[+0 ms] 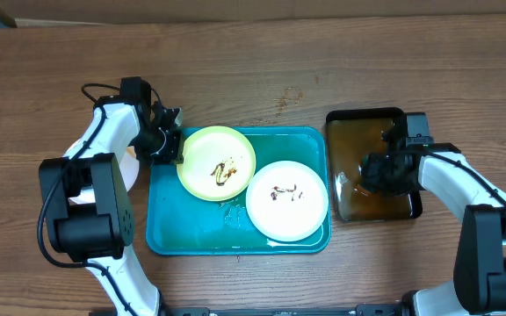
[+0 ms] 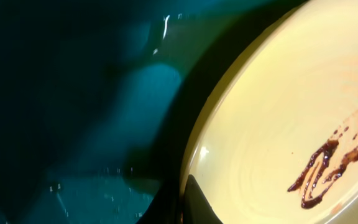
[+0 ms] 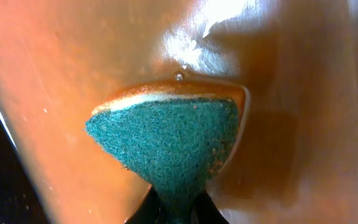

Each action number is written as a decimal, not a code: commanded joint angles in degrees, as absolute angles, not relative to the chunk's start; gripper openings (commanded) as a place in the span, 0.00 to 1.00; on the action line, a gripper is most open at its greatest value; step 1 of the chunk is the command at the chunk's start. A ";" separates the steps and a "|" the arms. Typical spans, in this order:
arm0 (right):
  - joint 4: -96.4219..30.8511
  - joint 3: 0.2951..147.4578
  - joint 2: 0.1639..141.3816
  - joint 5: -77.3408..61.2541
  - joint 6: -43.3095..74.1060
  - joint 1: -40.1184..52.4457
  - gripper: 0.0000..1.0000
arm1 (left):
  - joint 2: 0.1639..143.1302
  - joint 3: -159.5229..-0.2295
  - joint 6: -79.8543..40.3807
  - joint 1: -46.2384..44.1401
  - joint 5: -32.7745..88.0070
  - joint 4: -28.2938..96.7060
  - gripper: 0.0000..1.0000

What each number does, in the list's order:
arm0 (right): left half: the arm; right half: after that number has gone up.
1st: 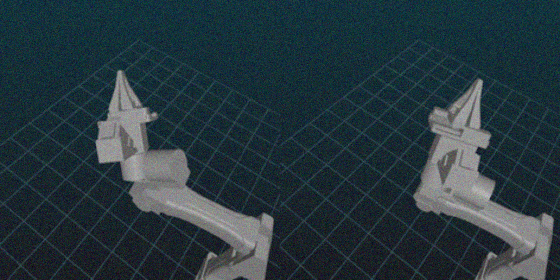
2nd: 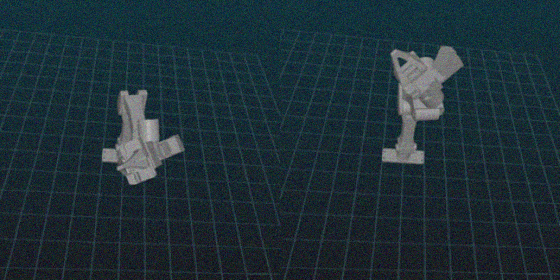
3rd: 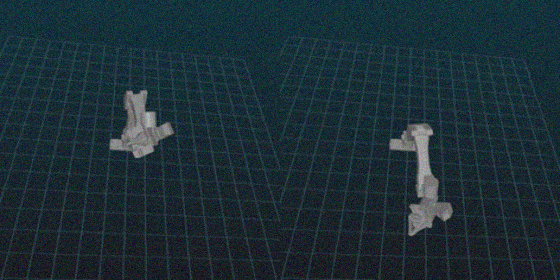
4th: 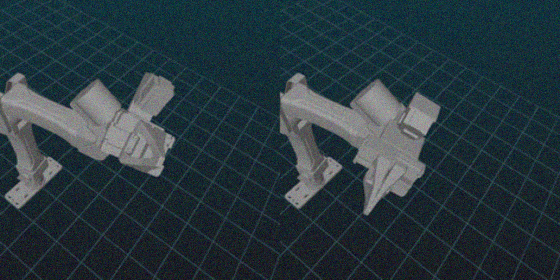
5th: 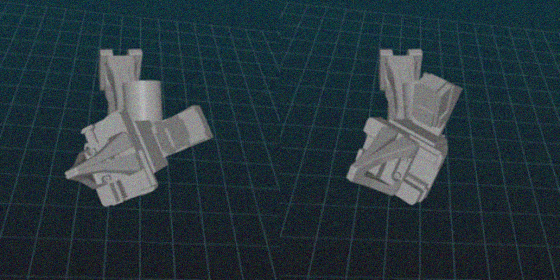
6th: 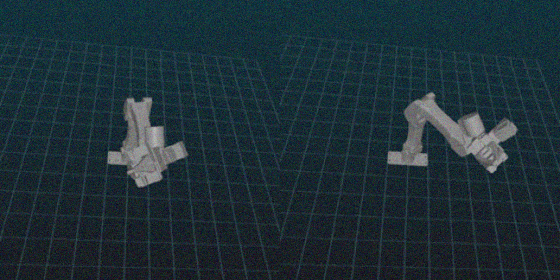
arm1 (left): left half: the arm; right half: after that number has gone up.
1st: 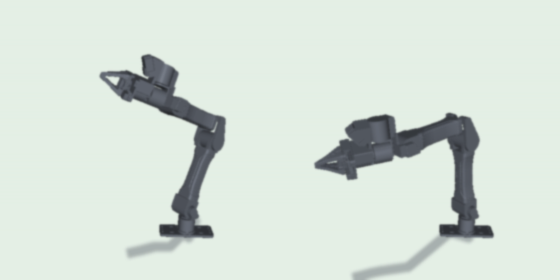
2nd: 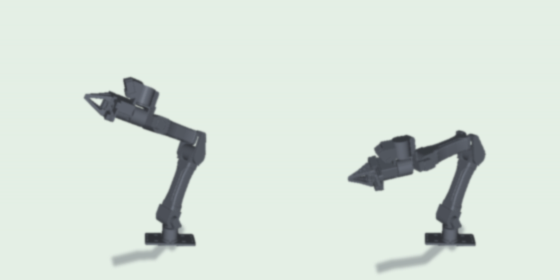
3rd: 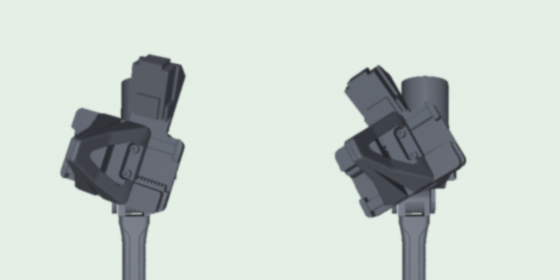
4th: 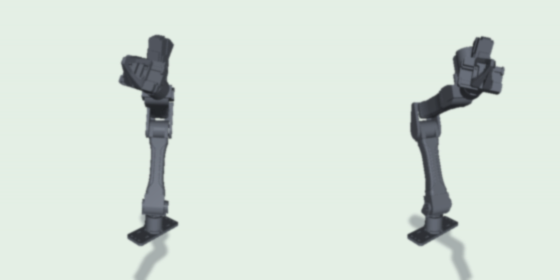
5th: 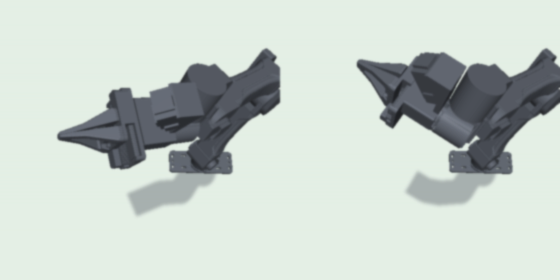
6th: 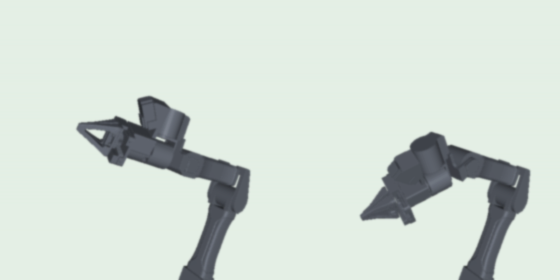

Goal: Clean dirty plates on tray and stack at the side
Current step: 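Carry the sponge with the right gripper over the yellow plate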

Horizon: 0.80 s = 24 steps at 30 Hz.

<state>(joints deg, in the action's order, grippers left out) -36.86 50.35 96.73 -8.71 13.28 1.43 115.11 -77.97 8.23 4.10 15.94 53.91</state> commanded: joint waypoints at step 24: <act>-51.79 78.13 99.63 -15.70 16.25 28.38 0.04 | 108.03 -77.58 -0.91 1.30 12.19 62.39 0.04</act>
